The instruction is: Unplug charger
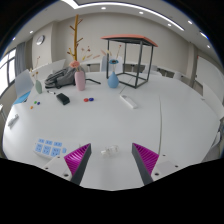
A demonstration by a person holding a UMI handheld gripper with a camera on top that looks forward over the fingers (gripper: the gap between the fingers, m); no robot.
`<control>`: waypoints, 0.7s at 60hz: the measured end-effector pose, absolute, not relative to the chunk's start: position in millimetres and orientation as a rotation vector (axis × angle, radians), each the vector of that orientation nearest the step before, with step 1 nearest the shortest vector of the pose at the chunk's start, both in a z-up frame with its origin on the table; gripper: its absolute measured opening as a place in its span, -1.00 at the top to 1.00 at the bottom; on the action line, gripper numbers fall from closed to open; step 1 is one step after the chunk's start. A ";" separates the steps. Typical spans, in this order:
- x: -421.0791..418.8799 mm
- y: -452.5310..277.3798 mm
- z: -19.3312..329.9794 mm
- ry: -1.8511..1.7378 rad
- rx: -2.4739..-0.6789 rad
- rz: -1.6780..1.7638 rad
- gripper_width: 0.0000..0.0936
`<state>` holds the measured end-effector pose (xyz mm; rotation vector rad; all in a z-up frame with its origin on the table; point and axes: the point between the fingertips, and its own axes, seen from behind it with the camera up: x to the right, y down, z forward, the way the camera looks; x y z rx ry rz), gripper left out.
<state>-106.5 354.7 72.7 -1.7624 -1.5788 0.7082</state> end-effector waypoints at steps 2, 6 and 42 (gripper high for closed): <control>-91.7 352.3 84.6 -1.582 -1.786 0.700 -0.82; -48.7 347.9 122.7 -1.596 -1.812 0.694 -0.82; 116.3 339.7 279.6 -1.660 -1.688 0.695 -0.83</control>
